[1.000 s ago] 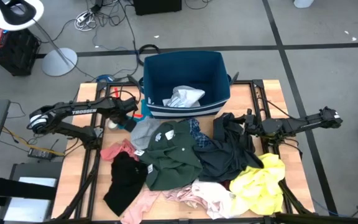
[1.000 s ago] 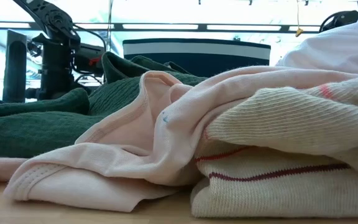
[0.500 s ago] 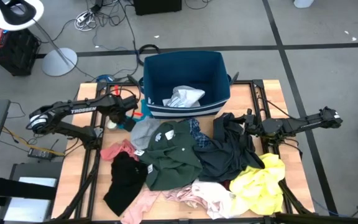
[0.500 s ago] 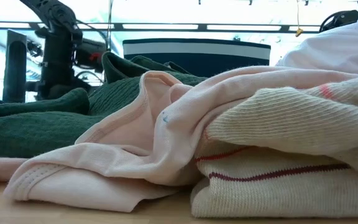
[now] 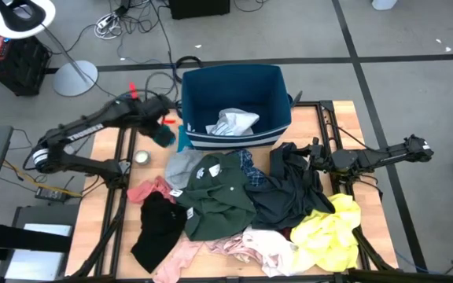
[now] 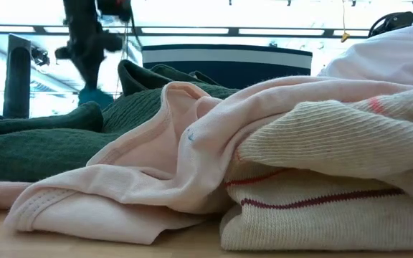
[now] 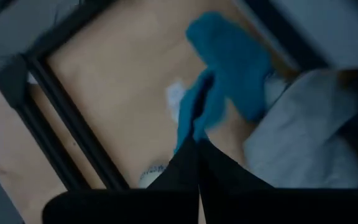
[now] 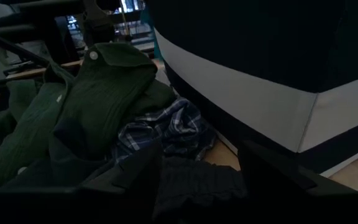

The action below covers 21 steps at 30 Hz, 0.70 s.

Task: Sort clothes
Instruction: Put the bottom blue sock into the blue laundry bin

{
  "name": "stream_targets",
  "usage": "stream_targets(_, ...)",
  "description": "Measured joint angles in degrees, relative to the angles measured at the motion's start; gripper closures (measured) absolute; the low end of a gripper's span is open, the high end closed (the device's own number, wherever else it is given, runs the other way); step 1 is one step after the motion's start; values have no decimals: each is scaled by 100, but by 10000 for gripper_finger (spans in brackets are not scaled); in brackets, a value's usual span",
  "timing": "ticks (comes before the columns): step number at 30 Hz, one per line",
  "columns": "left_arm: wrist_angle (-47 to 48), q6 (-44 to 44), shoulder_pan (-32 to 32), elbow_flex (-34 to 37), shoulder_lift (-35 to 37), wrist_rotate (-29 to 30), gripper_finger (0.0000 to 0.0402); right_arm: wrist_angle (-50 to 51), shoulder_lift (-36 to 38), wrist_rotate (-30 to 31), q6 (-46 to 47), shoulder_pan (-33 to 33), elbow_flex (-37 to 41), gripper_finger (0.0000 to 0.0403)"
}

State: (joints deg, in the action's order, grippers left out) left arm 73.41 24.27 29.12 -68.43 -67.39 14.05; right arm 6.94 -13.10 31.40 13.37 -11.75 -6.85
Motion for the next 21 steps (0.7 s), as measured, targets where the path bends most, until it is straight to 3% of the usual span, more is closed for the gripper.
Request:
stream_targets(5,47,-294,0,-1047,42,50,401,-59,0,1,0,0,0,187)
stream_targets(10,-755,-758,0,-1784,25,-95,401,-64,-1,0,0,0,-1,187)
stream_targets(15,-1979,-1202,-2,-2019,17,-186,401,-92,0,0,0,0,-1,187)
stream_targets(21,-3071,-1535,4,-2017,-332,-915,401,-92,-1,0,0,-1,0,187)
